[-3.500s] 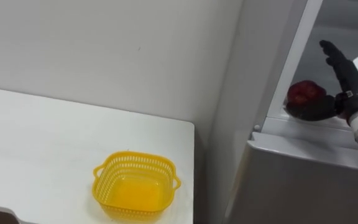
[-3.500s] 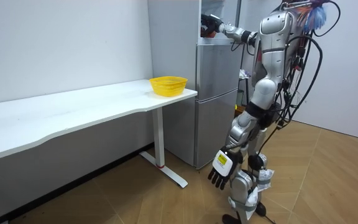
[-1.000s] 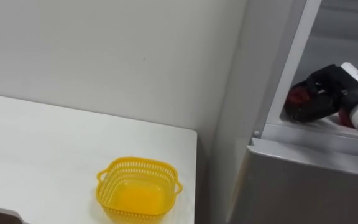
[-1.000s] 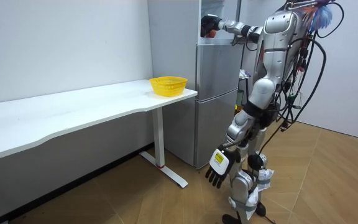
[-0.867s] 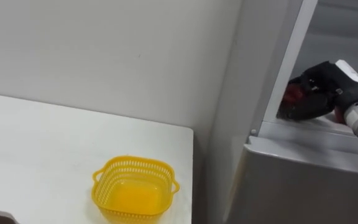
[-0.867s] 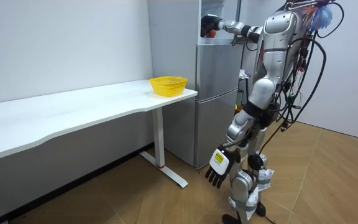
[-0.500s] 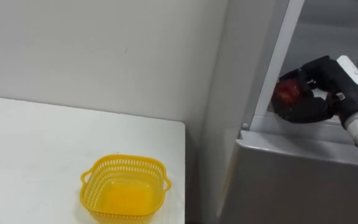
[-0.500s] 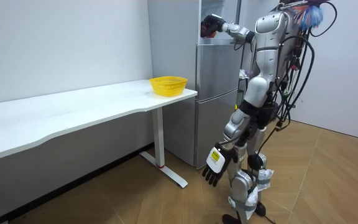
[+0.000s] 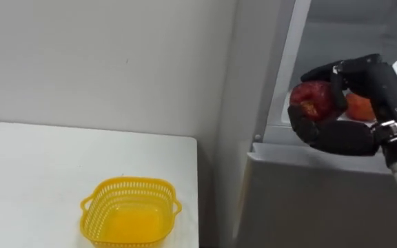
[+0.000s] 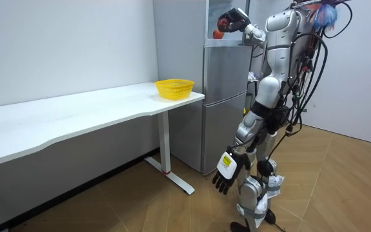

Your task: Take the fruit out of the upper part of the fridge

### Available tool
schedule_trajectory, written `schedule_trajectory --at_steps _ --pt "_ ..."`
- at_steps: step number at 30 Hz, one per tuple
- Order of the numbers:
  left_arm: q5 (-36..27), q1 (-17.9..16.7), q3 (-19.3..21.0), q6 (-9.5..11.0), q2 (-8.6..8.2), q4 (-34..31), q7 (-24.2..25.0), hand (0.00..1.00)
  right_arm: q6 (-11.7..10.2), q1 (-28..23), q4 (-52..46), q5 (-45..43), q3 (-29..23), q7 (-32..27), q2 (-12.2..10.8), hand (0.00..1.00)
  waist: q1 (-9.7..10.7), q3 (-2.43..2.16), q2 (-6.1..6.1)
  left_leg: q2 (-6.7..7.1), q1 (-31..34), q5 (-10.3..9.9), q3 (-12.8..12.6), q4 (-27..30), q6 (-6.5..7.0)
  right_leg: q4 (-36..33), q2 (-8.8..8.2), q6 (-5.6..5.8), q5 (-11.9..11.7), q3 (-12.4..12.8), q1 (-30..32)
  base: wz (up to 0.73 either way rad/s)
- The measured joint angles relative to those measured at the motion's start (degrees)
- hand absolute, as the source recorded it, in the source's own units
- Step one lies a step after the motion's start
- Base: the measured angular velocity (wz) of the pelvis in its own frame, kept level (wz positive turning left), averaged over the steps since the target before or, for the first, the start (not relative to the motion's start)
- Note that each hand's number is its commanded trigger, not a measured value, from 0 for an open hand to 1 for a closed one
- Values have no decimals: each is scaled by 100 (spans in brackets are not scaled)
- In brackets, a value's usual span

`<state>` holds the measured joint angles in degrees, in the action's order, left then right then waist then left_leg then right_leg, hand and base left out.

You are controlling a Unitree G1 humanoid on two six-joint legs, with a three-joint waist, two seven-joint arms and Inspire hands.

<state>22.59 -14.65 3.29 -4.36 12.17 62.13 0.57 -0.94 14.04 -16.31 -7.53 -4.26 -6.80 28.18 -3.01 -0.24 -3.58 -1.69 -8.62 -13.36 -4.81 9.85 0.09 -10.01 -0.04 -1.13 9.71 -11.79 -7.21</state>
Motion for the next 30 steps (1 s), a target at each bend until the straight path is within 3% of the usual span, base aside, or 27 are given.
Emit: schedule_trajectory --at_steps 5,11,15,21,30 --pt "-52 -11 -20 168 -41 261 -56 0 -273 -207 -157 -222 -69 -289 -220 100 143 7 84 4 8 -2 -122 0 2 3 9 -7 -1 114 42 -10" --pt "-49 -5 -15 227 -39 322 -129 0 -344 -590 -655 -312 -191 -434 -271 100 124 -2 75 -4 3 0 -226 -15 2 13 37 -7 -2 240 95 -8" --pt "-48 63 -23 230 -38 342 -158 0 -450 -761 -904 -307 -52 -421 -526 100 98 3 74 -10 18 0 -280 -36 3 6 51 -8 -3 295 136 -9" --pt "-40 303 -273 231 -28 429 -151 0 -449 -759 -939 -408 586 -223 -742 100 65 4 77 -32 36 -1 -304 -67 3 -77 53 -8 -4 296 222 -1" --pt "-43 441 -728 303 -30 434 -107 0 -456 -575 -1129 -580 1526 435 -998 100 -324 17 50 -32 45 -1 -263 -28 1 -80 50 -16 -9 204 193 2"
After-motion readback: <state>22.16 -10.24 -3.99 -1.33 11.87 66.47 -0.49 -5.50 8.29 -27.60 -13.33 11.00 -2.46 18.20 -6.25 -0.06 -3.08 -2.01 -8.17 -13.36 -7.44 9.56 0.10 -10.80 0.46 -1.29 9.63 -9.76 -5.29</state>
